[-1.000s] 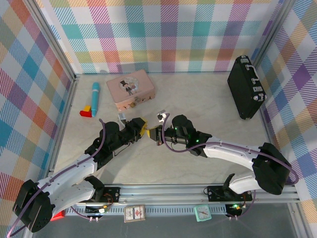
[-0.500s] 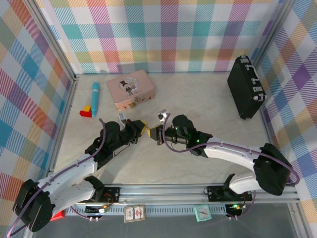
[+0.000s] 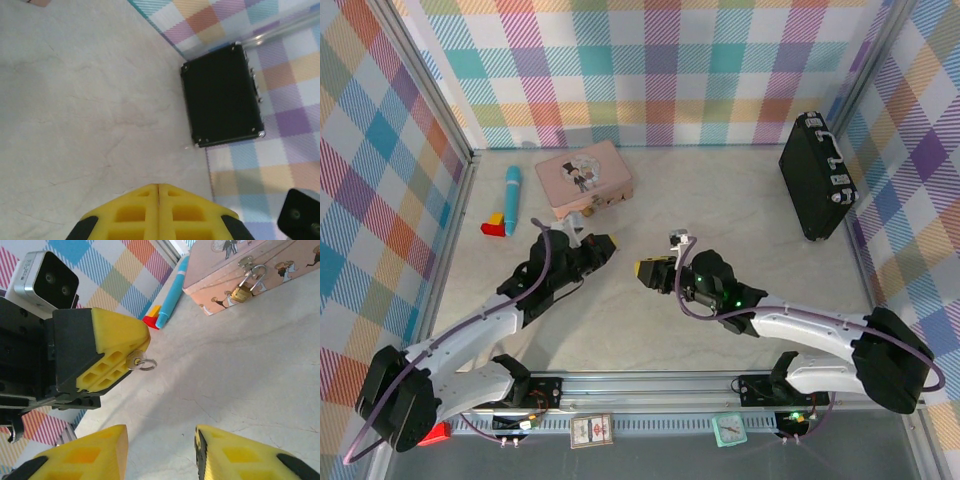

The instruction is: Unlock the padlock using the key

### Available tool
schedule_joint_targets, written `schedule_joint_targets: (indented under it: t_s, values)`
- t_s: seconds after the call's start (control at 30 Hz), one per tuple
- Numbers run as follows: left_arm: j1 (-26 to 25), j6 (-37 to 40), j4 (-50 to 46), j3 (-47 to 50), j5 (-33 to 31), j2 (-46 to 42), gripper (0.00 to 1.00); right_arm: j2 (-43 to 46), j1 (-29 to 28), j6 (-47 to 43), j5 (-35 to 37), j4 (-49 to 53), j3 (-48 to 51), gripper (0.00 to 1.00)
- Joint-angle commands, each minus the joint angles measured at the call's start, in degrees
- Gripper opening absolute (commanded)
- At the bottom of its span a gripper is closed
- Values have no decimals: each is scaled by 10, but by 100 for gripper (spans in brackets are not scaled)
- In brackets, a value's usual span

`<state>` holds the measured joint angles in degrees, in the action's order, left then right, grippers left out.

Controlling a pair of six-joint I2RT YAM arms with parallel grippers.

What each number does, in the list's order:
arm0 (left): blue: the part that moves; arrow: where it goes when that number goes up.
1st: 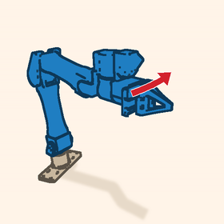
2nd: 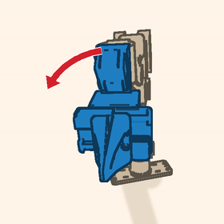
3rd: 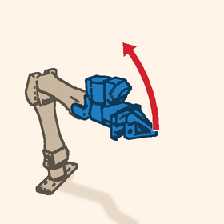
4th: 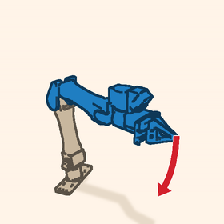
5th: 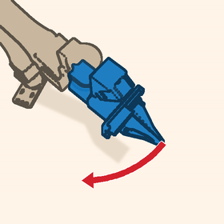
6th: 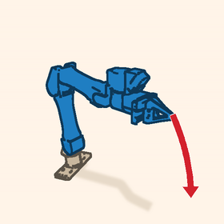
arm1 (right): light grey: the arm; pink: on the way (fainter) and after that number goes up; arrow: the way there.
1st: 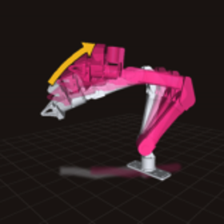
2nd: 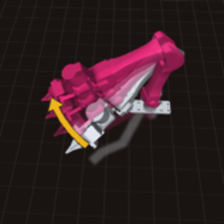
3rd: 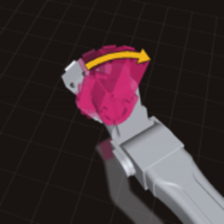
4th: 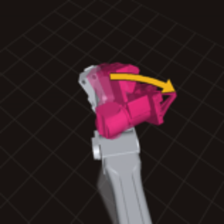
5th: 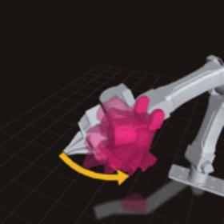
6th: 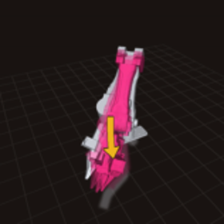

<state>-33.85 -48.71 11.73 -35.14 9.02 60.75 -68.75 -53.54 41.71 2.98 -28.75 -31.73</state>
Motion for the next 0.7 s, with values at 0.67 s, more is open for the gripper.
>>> schedule_joint_targets:
  t_s: [0.67]
  values:
    - [30,174,181,38,264,14,0,-95,20,63,-90,-353,50,41]
